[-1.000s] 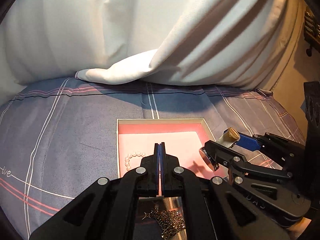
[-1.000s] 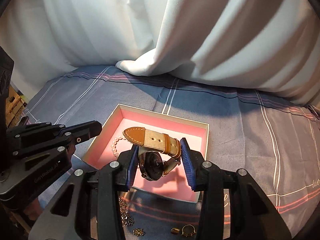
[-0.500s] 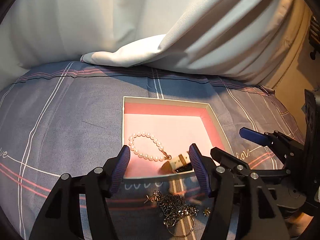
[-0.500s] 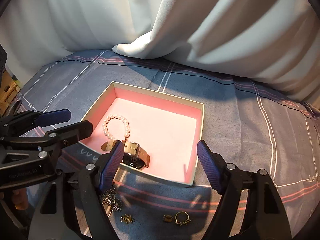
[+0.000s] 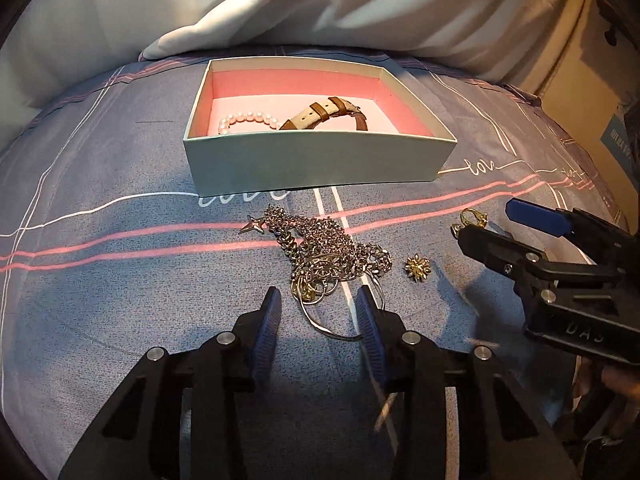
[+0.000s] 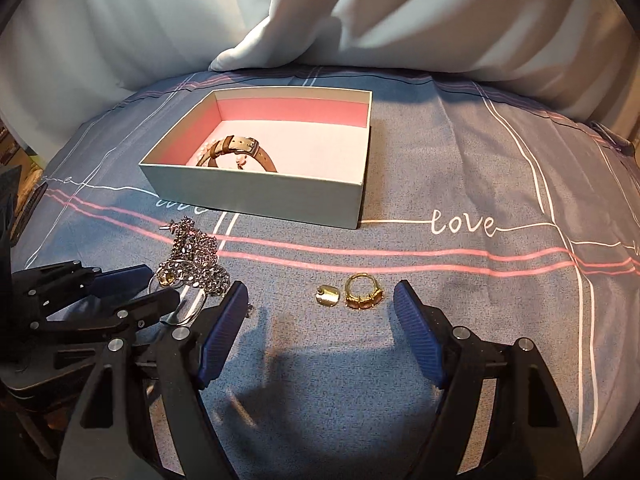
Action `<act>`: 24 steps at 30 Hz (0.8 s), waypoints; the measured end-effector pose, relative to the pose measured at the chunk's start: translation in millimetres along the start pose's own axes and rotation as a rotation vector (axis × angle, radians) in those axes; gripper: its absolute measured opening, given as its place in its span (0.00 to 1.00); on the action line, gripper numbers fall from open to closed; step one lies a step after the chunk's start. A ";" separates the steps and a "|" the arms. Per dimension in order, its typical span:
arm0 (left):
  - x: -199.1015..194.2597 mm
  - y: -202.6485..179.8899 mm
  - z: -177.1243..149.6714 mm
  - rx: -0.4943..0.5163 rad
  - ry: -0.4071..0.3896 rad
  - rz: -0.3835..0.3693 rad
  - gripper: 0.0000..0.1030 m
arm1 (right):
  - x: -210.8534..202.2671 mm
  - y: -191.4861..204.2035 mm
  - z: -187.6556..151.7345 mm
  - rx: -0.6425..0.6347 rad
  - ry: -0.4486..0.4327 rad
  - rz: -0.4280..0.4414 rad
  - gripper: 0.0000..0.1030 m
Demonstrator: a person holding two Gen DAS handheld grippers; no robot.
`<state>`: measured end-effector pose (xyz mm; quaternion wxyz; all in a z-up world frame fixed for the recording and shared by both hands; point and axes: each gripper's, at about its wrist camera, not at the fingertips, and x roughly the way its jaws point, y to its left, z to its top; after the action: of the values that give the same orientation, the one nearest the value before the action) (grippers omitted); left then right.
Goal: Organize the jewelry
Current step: 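Grasp the gold flower brooch with the right gripper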
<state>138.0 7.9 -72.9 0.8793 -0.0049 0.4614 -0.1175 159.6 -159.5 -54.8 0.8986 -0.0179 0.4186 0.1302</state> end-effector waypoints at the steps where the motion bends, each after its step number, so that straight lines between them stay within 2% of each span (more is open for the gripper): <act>1: 2.1 0.2 1.0 -0.003 0.000 0.008 0.25 | -0.3 1.1 -0.8 -0.001 -0.003 -0.002 0.73; 2: 3.6 0.5 1.4 -0.006 -0.001 0.014 0.19 | 0.2 2.4 -0.8 -0.002 -0.002 0.002 0.73; 7: -0.7 5.6 -3.7 -0.043 -0.017 0.000 0.04 | 0.0 5.1 -1.3 -0.005 -0.010 -0.007 0.73; 13: -19.2 7.3 -3.4 -0.069 -0.056 -0.040 0.03 | 6.8 1.1 -6.4 0.003 0.016 -0.009 0.73; 24: -59.5 -3.0 21.8 -0.030 -0.185 -0.059 0.03 | 16.2 1.9 -6.8 0.004 0.035 0.000 0.72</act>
<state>122.6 15.3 -11.8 0.9142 -0.0424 0.3795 -0.1355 164.0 -155.0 -71.3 0.8912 -0.0185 0.4344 0.1291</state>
